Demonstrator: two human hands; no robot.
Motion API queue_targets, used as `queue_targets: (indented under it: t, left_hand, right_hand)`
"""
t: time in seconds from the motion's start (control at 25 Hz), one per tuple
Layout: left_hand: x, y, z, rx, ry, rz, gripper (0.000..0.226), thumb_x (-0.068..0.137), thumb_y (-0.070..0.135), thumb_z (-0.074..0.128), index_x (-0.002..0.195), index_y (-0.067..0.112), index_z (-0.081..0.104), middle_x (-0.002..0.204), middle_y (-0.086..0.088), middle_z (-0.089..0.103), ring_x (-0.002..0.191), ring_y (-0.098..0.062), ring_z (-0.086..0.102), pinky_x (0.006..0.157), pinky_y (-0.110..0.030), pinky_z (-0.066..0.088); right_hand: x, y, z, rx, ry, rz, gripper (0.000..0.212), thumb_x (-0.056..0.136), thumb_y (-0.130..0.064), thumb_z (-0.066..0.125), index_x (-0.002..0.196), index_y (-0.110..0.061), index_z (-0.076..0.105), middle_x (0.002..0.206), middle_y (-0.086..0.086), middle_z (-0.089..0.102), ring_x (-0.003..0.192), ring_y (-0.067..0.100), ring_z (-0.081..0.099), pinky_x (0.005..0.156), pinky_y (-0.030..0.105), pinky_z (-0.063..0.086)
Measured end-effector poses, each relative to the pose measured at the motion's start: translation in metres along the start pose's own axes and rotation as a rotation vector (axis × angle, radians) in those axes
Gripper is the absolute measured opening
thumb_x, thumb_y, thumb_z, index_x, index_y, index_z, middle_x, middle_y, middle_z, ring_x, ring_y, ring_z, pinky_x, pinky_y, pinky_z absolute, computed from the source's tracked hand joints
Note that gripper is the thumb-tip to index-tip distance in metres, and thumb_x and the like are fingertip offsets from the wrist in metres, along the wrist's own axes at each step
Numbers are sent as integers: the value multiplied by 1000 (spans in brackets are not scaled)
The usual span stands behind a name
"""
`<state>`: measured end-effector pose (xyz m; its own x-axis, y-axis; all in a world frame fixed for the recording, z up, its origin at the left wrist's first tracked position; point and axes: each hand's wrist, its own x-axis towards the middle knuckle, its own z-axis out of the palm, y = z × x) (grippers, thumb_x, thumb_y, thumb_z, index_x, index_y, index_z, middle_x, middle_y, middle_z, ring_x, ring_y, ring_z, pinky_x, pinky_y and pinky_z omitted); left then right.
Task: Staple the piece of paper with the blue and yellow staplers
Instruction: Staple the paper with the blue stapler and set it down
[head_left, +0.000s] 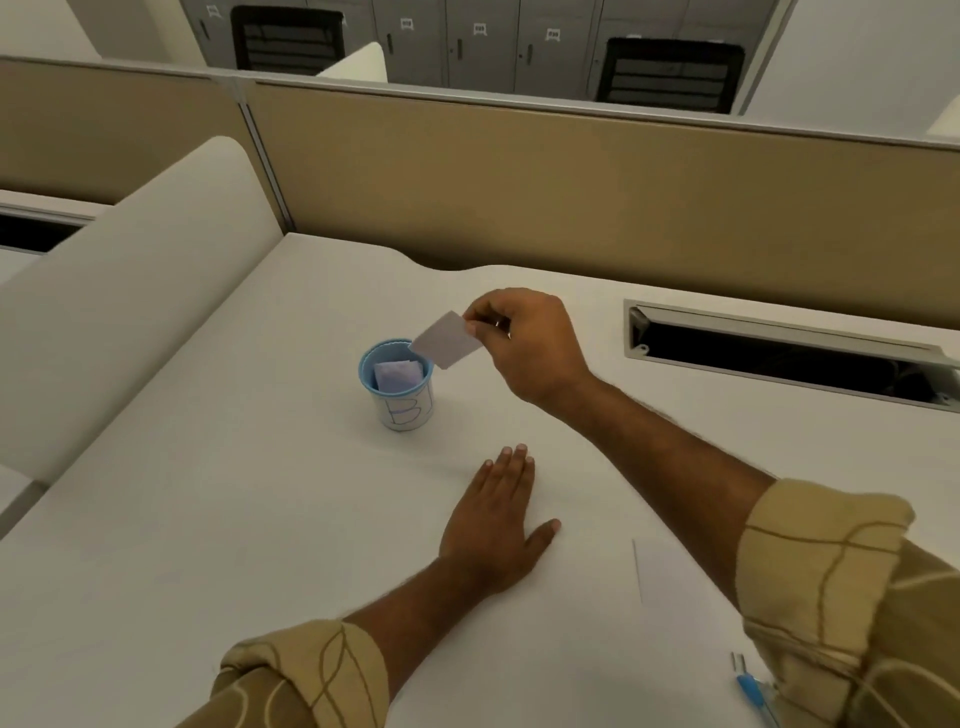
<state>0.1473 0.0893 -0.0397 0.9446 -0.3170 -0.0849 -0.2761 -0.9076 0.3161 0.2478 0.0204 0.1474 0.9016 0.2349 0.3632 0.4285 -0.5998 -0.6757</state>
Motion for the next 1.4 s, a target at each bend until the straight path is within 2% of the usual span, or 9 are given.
queue_targets:
  t: [0.12,0.36,0.56,0.72,0.84,1.0,1.16,1.28,1.4]
  left_hand:
    - [1,0,0,-17,11,-9,85,90,70,10,155,17,-3,165,0,-9,151,-14,-12,119,-33,-10]
    - [-1,0,-6,-51,-2,-9,81,93,66,16,156,17,1,166,-2,0,152,-16,-4,123,-38,1]
    - [-3,1,-9,-126,12,-19,82,91,66,17,156,19,5,166,-1,8,152,-17,2,123,-39,8]
    - [-3,2,-6,-176,25,-29,95,80,75,-7,155,21,12,165,-1,16,152,-20,9,123,-40,11]
    - [-2,3,-4,-213,33,-45,99,76,78,-11,155,23,12,165,-1,15,152,-20,9,123,-40,11]
    - [-2,3,-5,-266,39,-67,104,73,82,-12,154,24,16,164,0,19,151,-19,13,123,-39,13]
    - [-1,1,-3,-57,23,-21,85,90,70,13,156,17,7,166,-3,8,152,-18,3,124,-38,4]
    - [2,-2,-3,6,-26,-25,84,92,67,15,156,16,-4,165,-1,-9,151,-17,-10,121,-34,-9]
    - [0,-3,-4,32,-22,-24,83,93,66,13,155,14,-5,165,-1,-11,151,-16,-12,120,-31,-10]
  right_hand:
    - [20,-2,41,-111,-92,-99,17,90,-12,57,94,-11,74,94,7,75,79,12,52,67,30,50]
    - [28,7,94,-308,-276,-101,19,91,-17,56,94,-12,75,90,9,73,83,20,56,68,32,46]
    - [32,3,112,-390,-308,-77,24,90,-30,61,99,-13,76,96,8,72,93,23,57,78,36,48]
    - [28,1,116,-494,-290,-186,23,88,-29,62,95,-9,72,92,10,70,89,23,56,74,35,45]
    - [30,-1,117,-505,-256,-179,29,89,-31,58,96,-6,71,92,9,70,89,23,55,71,34,41]
    - [26,3,116,-606,-374,-239,27,90,-31,61,110,-13,68,105,8,68,97,23,55,75,34,43]
    - [23,5,91,-454,-278,-112,37,93,-38,55,122,-17,64,110,7,67,100,23,56,77,33,41]
    - [8,17,47,-375,-214,48,41,94,-38,54,130,-18,58,127,8,63,117,26,54,96,39,44]
    - [-30,46,-10,-288,-98,205,37,94,-34,56,126,-17,61,120,7,67,112,24,59,99,39,46]
